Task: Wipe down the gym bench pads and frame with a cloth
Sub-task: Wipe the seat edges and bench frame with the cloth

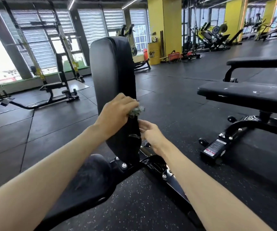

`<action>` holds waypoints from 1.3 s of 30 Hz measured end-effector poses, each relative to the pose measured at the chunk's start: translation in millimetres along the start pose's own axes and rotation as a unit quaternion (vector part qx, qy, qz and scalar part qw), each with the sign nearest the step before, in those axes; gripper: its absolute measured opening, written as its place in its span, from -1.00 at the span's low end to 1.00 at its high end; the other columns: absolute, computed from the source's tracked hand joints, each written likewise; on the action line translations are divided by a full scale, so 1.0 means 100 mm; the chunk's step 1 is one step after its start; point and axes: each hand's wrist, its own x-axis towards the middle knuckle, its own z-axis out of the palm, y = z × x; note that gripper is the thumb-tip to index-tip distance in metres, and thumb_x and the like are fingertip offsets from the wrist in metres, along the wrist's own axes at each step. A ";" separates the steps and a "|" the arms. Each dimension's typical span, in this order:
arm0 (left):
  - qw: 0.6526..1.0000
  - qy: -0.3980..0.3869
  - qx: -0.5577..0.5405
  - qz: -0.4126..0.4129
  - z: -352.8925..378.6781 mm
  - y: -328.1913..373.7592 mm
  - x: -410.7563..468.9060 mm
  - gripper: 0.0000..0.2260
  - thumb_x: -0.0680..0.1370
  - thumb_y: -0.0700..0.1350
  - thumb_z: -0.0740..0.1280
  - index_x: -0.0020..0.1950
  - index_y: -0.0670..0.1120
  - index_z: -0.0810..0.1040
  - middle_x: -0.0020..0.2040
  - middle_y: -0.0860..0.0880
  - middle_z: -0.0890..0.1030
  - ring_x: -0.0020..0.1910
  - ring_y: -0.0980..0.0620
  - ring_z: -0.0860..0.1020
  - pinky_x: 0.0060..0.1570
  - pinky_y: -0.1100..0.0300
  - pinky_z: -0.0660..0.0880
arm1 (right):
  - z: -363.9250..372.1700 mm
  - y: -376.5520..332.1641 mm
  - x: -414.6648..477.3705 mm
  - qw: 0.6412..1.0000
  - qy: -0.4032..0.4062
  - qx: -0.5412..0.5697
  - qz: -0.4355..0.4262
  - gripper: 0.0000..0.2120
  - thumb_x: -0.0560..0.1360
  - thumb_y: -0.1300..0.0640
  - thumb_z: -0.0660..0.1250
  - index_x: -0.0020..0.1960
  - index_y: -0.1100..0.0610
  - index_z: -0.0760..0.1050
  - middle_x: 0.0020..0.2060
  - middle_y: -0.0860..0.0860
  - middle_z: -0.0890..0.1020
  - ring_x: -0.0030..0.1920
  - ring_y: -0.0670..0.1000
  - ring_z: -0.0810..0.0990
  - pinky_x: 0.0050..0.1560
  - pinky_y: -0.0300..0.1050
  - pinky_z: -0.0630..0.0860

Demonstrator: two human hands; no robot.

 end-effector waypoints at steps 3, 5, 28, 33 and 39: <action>0.997 0.047 0.060 -0.005 -0.10 0.06 0.25 -0.68 0.34 -0.48 0.33 0.01 -0.20 0.62 0.00 -0.07 0.65 -0.04 -0.08 0.46 -0.30 0.08 0.51 | 0.01 0.00 -0.01 1.000 -0.002 -0.014 -0.001 -0.28 0.35 0.65 -0.03 0.42 0.23 0.36 0.31 0.10 0.51 0.32 0.05 0.49 0.21 -0.10 0.50; 0.993 0.031 0.117 0.009 -0.01 0.08 0.24 -0.78 0.40 -0.39 0.28 -0.07 -0.16 0.63 -0.06 -0.02 0.65 -0.10 -0.06 0.51 -0.29 0.21 0.44 | 0.04 0.03 -0.04 1.000 0.002 -0.018 -0.001 -0.27 0.36 0.65 -0.04 0.43 0.21 0.35 0.29 0.07 0.52 0.31 0.01 0.48 0.25 -0.15 0.48; 0.997 0.052 0.037 -0.051 0.38 0.14 -0.36 -0.66 0.46 -0.33 0.09 -0.02 -0.21 0.65 -0.04 -0.06 0.66 -0.13 -0.08 0.49 -0.17 0.06 0.56 | -0.06 -0.46 -0.04 0.634 0.023 -0.687 -0.354 -0.05 0.38 0.46 0.23 0.56 0.14 -0.27 0.55 0.08 -0.26 0.55 0.08 -0.25 0.52 0.09 -0.21; 0.997 0.009 -0.029 -0.072 0.42 0.25 -0.54 -0.63 0.39 -0.38 0.11 0.01 -0.22 0.65 -0.06 -0.06 0.66 -0.15 -0.13 0.54 -0.17 0.04 0.57 | -0.08 -0.46 0.05 0.586 0.011 -0.725 -0.362 -0.09 0.42 0.43 0.23 0.56 0.14 -0.25 0.55 0.07 -0.23 0.56 0.02 -0.16 0.50 0.10 -0.19; 0.992 0.062 -0.038 -0.099 0.32 0.24 -0.44 -0.65 0.39 -0.37 0.15 0.08 -0.24 0.61 -0.03 -0.09 0.64 -0.10 -0.12 0.47 -0.12 0.10 0.51 | -0.17 -0.62 0.04 0.570 -0.019 -0.738 -0.362 -0.09 0.43 0.46 0.20 0.57 0.10 -0.26 0.55 0.03 -0.24 0.56 -0.01 -0.15 0.47 0.09 -0.32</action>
